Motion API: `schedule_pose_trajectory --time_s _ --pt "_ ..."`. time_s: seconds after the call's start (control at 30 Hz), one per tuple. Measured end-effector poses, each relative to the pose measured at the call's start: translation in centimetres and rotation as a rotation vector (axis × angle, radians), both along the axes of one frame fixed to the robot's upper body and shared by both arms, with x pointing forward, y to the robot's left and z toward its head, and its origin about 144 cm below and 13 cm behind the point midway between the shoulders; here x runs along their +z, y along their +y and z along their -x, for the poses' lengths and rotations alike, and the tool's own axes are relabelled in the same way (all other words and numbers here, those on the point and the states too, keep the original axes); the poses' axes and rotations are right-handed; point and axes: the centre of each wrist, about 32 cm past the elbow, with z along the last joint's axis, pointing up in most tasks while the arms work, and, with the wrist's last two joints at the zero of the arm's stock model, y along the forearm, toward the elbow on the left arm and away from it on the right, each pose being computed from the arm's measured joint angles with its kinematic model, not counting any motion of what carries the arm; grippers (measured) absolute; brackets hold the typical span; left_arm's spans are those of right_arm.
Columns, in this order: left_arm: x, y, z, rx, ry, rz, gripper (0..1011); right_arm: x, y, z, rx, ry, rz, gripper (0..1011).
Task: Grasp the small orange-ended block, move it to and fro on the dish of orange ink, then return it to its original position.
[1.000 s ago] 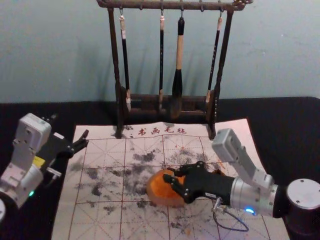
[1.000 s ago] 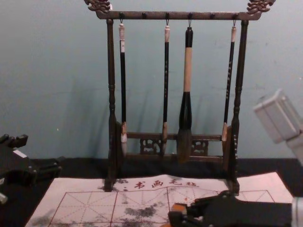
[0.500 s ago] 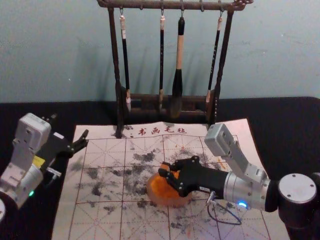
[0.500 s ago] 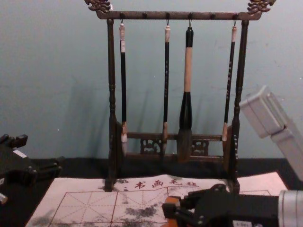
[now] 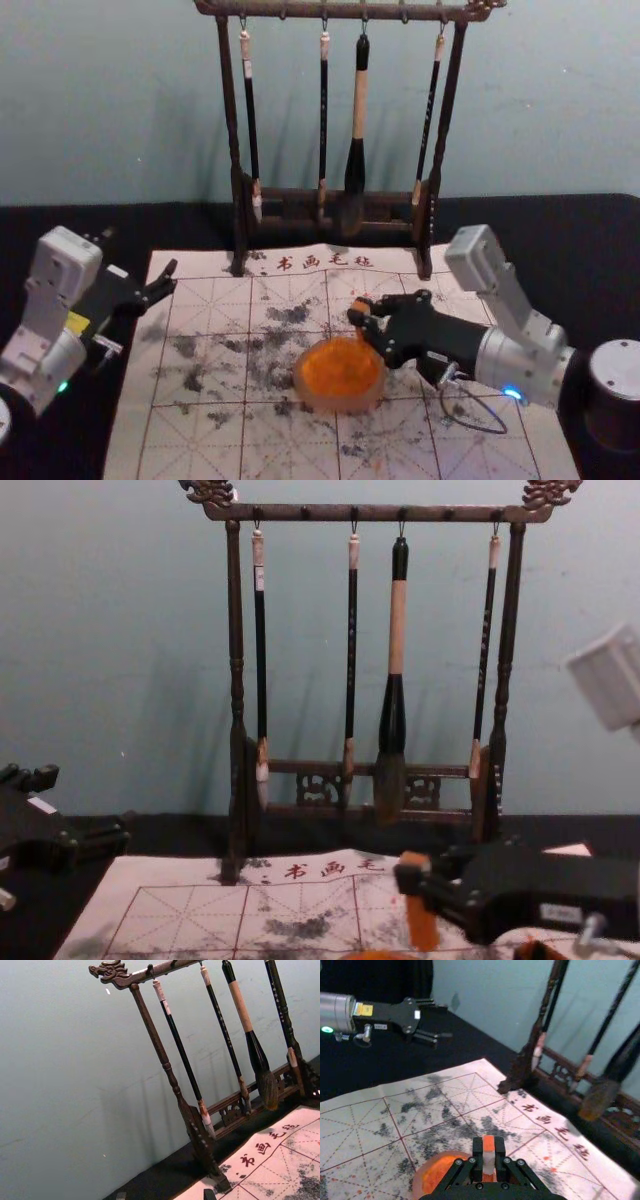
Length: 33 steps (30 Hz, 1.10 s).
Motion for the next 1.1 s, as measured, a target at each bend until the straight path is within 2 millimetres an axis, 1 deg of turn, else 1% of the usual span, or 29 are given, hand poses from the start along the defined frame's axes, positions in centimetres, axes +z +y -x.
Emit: schedule_pose_trajectory --time_s 0.1,0.23,0.33,0.67,0.93,1.1 --pt "0.0 0.0 0.0 0.000 0.000 0.000 1001 0.6 -1.0 0.7 -0.027 -0.013 -0.007 80" --pt "0.0 0.0 0.0 0.000 0.000 0.000 1001 1.0 -1.7 1.4 -0.046 -0.022 -0.008 80" --pt "0.0 0.0 0.0 0.000 0.000 0.000 1001 1.5 -2.8 2.3 -0.067 -0.034 -0.008 80" --pt "0.0 0.0 0.0 0.000 0.000 0.000 1001 2.4 -4.9 4.8 -0.105 -0.045 0.009 80" --pt "0.0 0.0 0.0 0.000 0.000 0.000 1001 2.3 -5.9 5.8 -0.119 -0.035 0.036 80" --pt "0.0 0.0 0.0 0.000 0.000 0.000 1001 2.1 -6.2 5.9 -0.131 -0.030 0.039 80"
